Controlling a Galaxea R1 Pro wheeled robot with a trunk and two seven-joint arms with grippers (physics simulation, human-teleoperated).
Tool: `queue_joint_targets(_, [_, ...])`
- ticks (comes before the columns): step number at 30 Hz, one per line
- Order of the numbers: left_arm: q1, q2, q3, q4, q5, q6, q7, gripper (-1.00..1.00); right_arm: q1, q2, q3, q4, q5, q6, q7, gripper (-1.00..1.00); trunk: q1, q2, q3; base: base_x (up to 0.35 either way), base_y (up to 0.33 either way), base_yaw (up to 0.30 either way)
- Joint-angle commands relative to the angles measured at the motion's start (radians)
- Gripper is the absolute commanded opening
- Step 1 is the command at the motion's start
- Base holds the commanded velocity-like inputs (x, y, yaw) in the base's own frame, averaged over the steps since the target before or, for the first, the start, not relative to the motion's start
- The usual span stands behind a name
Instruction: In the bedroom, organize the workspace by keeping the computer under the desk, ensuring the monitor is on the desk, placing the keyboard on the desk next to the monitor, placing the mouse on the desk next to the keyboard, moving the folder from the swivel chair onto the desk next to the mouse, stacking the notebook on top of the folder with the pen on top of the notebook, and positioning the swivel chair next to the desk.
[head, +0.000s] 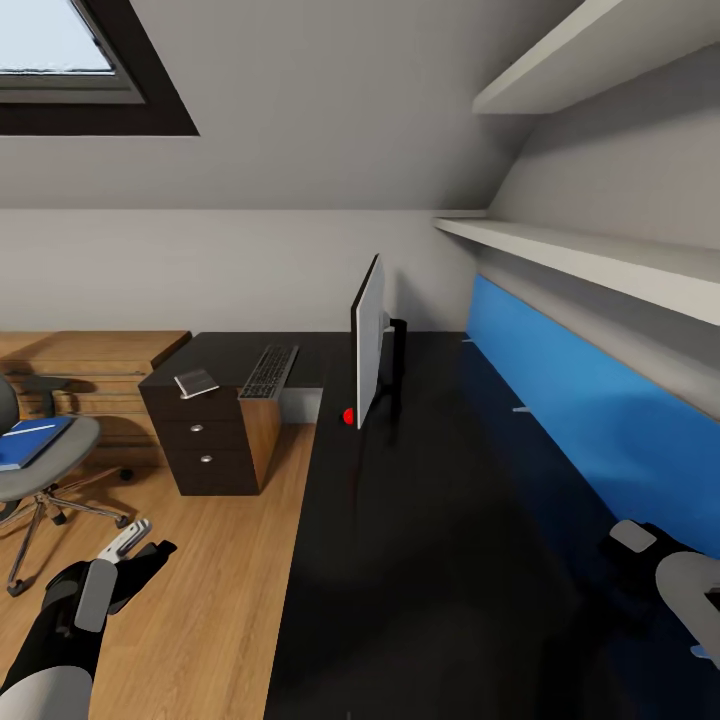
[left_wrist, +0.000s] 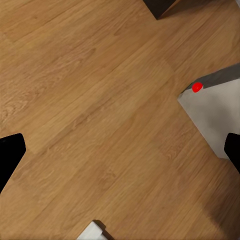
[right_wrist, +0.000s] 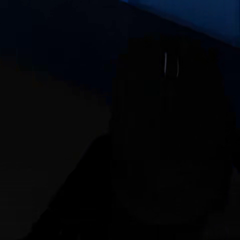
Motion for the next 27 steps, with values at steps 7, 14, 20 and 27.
queue_joint_targets(7, [-0.001,0.000,0.001,-0.001,0.011,0.005,0.008,1.00,-0.001,0.001,-0.006,0.001,-0.013,0.004,-0.001,-1.00,0.000,-0.001,-0.001,0.000,0.000,0.000])
queue_joint_targets(14, [-0.001,0.000,0.001,0.004,0.011,0.004,0.008,1.00,-0.001,0.018,-0.006,0.001,-0.013,-0.002,0.000,-1.00,0.000,-0.001,-0.001,0.000,0.000,0.000])
queue_joint_targets(20, [-0.001,0.000,0.001,0.007,0.011,0.004,0.008,1.00,-0.001,0.026,-0.006,0.001,-0.013,-0.005,0.003,-1.00,0.000,-0.001,-0.001,0.000,0.000,0.000])
queue_joint_targets(27, [-0.001,0.000,0.001,0.013,0.010,0.004,0.008,1.00,-0.001,0.035,-0.004,-0.001,-0.008,-0.097,0.000,-1.00,0.000,-0.001,-0.001,0.000,0.000,0.000])
